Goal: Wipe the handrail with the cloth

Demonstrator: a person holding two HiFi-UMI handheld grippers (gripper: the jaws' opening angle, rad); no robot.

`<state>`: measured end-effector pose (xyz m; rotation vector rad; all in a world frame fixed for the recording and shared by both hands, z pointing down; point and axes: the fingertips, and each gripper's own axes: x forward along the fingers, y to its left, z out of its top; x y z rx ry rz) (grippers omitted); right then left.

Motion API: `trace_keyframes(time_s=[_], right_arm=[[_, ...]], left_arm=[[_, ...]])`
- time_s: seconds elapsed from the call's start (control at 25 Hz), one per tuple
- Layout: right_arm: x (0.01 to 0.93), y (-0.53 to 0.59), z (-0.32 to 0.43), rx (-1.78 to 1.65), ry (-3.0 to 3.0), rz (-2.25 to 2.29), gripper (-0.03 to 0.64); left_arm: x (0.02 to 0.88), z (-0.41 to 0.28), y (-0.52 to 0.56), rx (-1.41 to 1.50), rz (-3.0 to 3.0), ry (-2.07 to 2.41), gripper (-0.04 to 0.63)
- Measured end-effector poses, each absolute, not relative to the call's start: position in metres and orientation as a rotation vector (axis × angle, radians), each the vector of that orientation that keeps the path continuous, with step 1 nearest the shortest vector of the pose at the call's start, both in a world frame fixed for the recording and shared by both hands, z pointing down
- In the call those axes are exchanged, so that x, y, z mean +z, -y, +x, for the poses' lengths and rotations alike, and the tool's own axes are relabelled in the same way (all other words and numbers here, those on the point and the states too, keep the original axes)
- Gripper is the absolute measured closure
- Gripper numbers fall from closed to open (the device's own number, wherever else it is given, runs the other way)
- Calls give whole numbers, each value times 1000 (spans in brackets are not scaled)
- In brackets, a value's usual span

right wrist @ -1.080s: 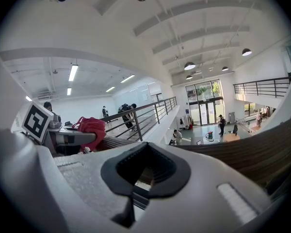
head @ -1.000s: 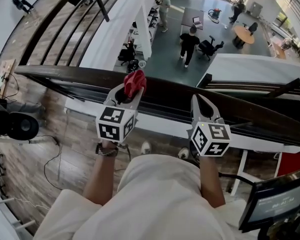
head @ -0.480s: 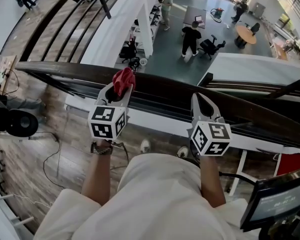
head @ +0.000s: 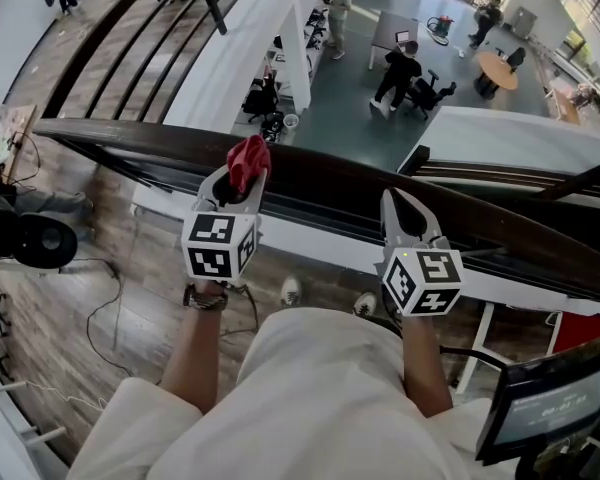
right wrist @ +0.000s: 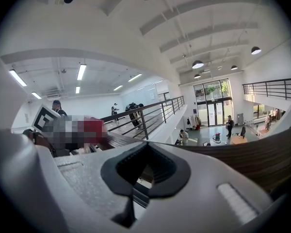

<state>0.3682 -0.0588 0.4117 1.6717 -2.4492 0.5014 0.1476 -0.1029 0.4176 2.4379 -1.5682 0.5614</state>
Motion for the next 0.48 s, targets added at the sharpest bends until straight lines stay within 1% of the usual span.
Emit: trace_keyframes(time_s=[0.48], right_arm=[[412, 52, 366, 432, 2533, 1555, 614]], left_arm=[[422, 182, 91, 545, 2423, 1538, 466]])
